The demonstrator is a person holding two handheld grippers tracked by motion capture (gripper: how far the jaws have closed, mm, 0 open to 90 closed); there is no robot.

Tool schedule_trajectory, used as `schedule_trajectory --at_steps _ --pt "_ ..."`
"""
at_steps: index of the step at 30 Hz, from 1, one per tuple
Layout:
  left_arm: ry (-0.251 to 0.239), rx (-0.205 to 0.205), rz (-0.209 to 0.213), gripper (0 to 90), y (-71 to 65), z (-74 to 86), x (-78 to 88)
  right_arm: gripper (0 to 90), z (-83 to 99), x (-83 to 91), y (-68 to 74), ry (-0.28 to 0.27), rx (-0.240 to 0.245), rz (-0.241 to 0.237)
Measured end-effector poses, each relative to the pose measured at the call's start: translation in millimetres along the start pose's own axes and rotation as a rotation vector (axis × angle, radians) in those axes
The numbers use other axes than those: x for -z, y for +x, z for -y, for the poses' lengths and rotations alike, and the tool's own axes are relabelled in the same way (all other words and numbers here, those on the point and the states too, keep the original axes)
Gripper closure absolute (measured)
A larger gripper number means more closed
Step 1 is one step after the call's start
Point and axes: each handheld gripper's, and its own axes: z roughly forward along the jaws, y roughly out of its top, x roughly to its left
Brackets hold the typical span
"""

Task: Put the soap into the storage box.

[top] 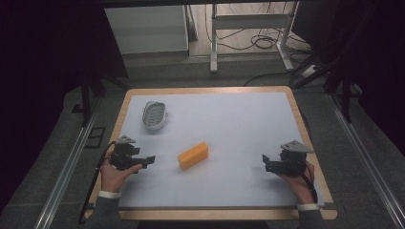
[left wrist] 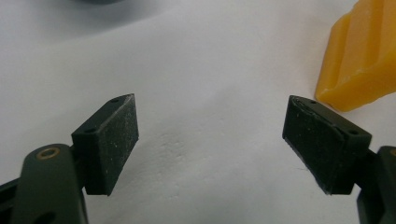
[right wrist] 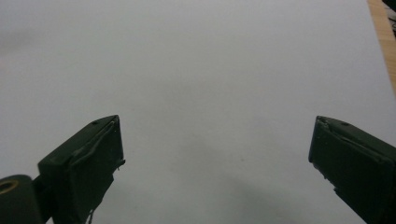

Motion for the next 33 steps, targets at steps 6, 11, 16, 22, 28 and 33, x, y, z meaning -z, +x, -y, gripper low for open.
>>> schedule_trajectory --at_steps 6,11,16,22,28,33 --pt "0.008 -0.009 0.004 18.9 -2.1 0.7 -0.3 6.5 0.4 5.0 -8.4 -0.008 -0.018 -0.005" --pt "0.012 -0.025 0.002 18.8 -5.2 0.6 1.3 6.8 -0.4 8.6 -13.4 -0.019 -0.026 -0.006" --pt "0.004 -0.034 0.001 18.8 -7.3 0.8 4.5 6.8 -0.2 6.9 -14.2 -0.016 -0.031 0.005" --pt "0.012 -0.039 -0.005 18.8 -9.7 0.3 2.9 6.8 1.7 5.9 -15.6 -0.008 -0.032 0.004" --pt "0.022 -0.069 -0.003 18.8 -16.2 -1.7 1.7 6.8 3.2 7.0 -18.2 -0.005 -0.041 0.02" --pt "0.009 -0.07 -0.024 19.3 -19.7 -6.8 7.9 6.8 3.6 9.8 -20.8 -0.014 -0.046 0.013"
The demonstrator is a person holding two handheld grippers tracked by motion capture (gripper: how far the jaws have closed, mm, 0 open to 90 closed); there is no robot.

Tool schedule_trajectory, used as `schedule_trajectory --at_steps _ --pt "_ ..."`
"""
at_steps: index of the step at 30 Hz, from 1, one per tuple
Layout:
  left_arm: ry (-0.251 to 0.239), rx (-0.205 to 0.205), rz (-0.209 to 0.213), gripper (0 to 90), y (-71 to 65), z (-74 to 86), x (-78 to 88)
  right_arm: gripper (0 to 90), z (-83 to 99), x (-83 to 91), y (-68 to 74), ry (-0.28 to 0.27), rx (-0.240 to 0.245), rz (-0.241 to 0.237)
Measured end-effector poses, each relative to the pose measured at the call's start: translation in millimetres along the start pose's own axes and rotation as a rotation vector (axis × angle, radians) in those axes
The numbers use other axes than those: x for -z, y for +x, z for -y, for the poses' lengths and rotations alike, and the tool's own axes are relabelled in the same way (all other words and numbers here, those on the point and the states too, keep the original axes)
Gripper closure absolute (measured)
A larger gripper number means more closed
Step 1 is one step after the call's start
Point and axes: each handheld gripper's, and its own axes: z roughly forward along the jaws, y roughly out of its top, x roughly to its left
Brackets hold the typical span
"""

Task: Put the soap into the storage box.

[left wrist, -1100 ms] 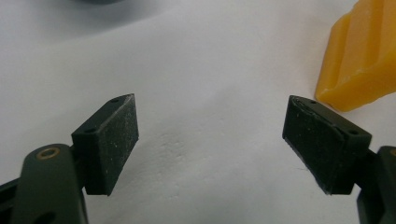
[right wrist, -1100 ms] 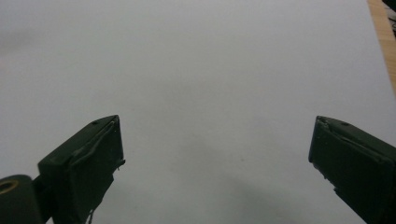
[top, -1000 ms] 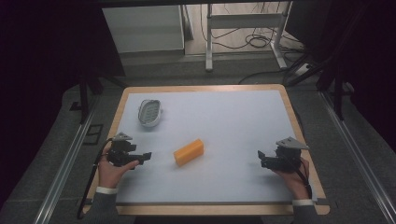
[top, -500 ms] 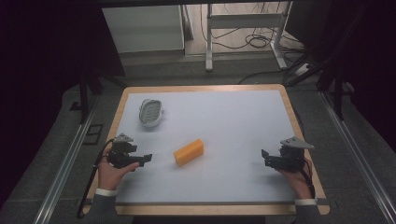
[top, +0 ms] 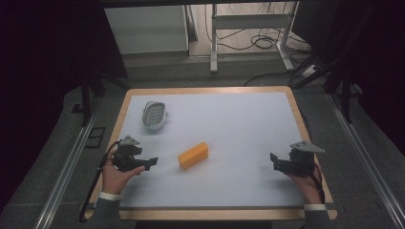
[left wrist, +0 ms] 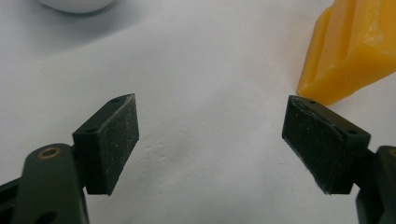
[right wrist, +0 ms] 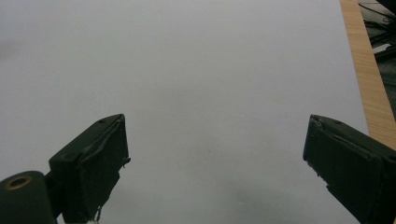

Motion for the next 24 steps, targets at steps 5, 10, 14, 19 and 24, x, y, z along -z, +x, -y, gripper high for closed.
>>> schedule_trajectory --at_steps 5,10,14,19,24 --pt "-0.031 0.0 0.01 20.3 -4.7 -4.0 8.0 6.8 1.2 0.6 -2.1 0.005 -0.005 0.004" --pt "-0.04 0.0 0.024 20.4 -5.3 -10.0 14.5 6.8 0.0 3.0 -1.3 -0.001 -0.006 0.007" --pt "-0.044 -0.017 0.028 20.5 -7.4 -16.7 18.1 6.8 -0.1 3.8 -1.2 -0.003 -0.003 0.011" --pt "-0.032 -0.044 0.035 20.7 -12.6 -25.1 16.2 6.8 0.9 5.8 -3.0 -0.003 -0.011 0.015" --pt "-0.016 -0.09 0.04 20.7 -20.7 -34.5 15.4 6.8 1.1 8.4 -4.9 -0.009 -0.017 0.017"
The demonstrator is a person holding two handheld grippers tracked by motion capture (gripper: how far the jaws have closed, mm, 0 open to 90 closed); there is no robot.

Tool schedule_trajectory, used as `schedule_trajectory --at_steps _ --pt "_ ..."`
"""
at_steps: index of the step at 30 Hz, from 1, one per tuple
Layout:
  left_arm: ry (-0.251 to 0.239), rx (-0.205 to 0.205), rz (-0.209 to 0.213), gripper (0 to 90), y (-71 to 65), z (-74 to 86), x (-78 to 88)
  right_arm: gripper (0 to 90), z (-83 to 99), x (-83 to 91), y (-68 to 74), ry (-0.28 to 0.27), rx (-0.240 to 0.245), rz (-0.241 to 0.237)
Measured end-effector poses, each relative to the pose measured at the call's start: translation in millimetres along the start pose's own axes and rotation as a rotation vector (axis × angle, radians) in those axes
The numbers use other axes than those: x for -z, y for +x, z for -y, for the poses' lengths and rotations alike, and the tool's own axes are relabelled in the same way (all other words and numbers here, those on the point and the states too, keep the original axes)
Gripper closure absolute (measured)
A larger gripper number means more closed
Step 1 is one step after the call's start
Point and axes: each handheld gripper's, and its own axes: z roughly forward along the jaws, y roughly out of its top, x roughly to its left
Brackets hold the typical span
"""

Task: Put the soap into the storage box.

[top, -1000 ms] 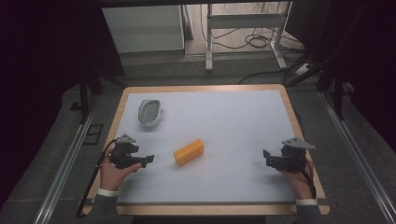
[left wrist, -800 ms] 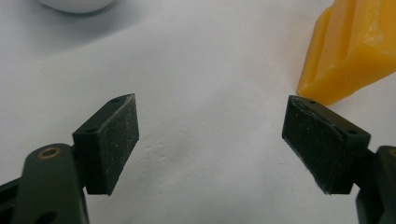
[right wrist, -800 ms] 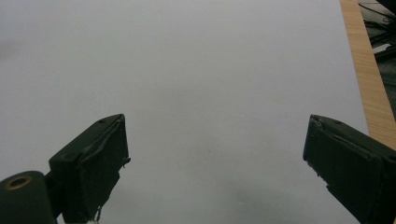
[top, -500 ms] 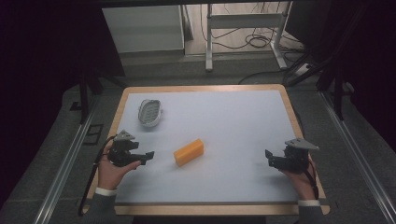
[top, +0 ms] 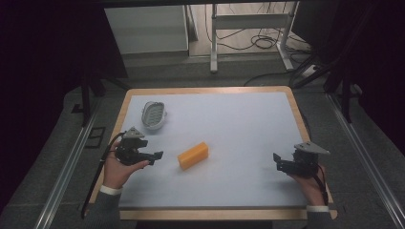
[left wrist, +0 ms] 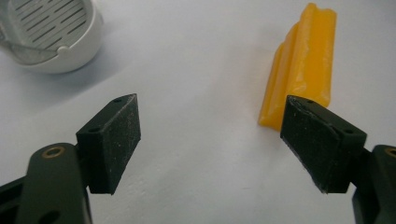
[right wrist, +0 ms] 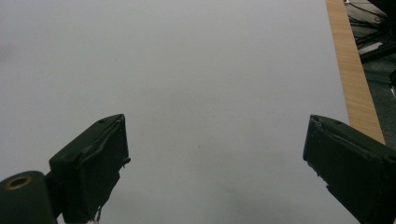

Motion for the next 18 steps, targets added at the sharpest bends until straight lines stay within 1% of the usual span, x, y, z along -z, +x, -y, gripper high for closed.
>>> schedule_trajectory --at_steps 6,8,9,14,16,18 --pt "0.004 -0.031 0.005 20.6 -7.6 -8.2 0.5 6.8 0.5 0.7 -0.1 0.002 0.0 -0.002" --pt "0.004 -0.032 0.006 20.6 -8.8 -9.1 0.3 6.8 0.4 0.7 0.0 0.001 0.001 -0.004" --pt "0.007 -0.044 0.011 20.5 -11.4 -12.1 -0.3 6.8 0.5 0.5 0.1 0.003 0.001 -0.004" --pt "0.012 -0.059 0.018 20.4 -15.5 -16.6 -1.8 6.8 1.0 -0.3 0.2 0.006 0.004 -0.003" --pt "0.017 -0.077 0.021 20.4 -19.7 -20.4 -3.2 6.8 1.0 -0.3 0.3 0.008 0.004 -0.004" --pt "0.022 -0.087 0.023 20.4 -22.6 -22.9 -4.5 6.8 1.0 -0.3 0.4 0.009 0.005 -0.004"
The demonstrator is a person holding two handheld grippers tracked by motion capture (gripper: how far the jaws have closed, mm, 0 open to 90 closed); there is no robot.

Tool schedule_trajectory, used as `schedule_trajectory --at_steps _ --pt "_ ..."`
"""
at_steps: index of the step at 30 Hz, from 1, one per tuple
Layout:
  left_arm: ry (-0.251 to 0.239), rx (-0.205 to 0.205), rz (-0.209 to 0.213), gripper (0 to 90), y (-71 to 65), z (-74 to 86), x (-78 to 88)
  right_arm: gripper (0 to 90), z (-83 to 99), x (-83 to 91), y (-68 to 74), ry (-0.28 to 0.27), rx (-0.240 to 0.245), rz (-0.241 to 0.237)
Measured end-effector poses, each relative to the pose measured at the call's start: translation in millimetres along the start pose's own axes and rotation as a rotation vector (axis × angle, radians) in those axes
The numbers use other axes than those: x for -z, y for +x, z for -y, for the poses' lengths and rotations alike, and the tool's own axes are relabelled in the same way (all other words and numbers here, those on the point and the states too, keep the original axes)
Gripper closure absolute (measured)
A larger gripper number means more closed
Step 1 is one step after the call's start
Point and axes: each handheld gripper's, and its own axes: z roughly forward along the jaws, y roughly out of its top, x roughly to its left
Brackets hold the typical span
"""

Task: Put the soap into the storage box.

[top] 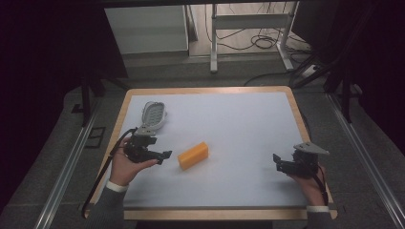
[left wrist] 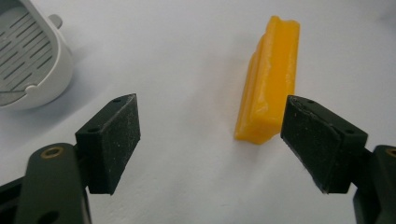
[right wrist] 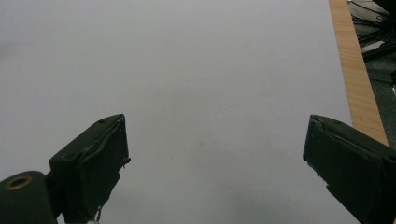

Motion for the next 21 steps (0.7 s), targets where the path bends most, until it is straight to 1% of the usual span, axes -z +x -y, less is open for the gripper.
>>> schedule_trajectory --at_steps 1,2,4,7,11,16,18,21 --pt "0.0 0.0 0.0 20.4 0.0 0.0 0.0 6.8 0.0 0.0 0.0 0.0 0.0 0.0" --pt "0.006 -0.008 0.007 20.4 -2.3 -2.6 -1.2 6.8 0.0 0.2 0.1 -0.001 0.0 0.0" --pt "0.013 -0.02 0.005 20.3 -4.9 -4.6 -0.9 6.8 0.0 0.3 0.1 -0.002 0.0 0.002" --pt "0.016 -0.023 0.007 20.4 -7.2 -7.1 -0.7 6.8 0.3 0.5 -1.0 -0.003 -0.002 0.001" --pt "0.019 -0.04 0.012 20.4 -11.6 -11.6 -2.0 6.8 0.5 0.3 -1.4 0.0 -0.002 0.004" --pt "0.04 -0.067 0.02 20.2 -18.1 -18.8 -9.1 6.8 0.5 0.2 -1.0 0.0 -0.003 0.004" --pt "0.047 -0.072 0.024 20.2 -19.7 -21.1 -11.7 6.8 0.8 0.1 -1.6 0.003 -0.001 0.006" --pt "0.051 -0.08 0.016 20.2 -21.5 -24.6 -13.4 6.8 1.0 0.4 -2.5 0.003 0.0 0.011"
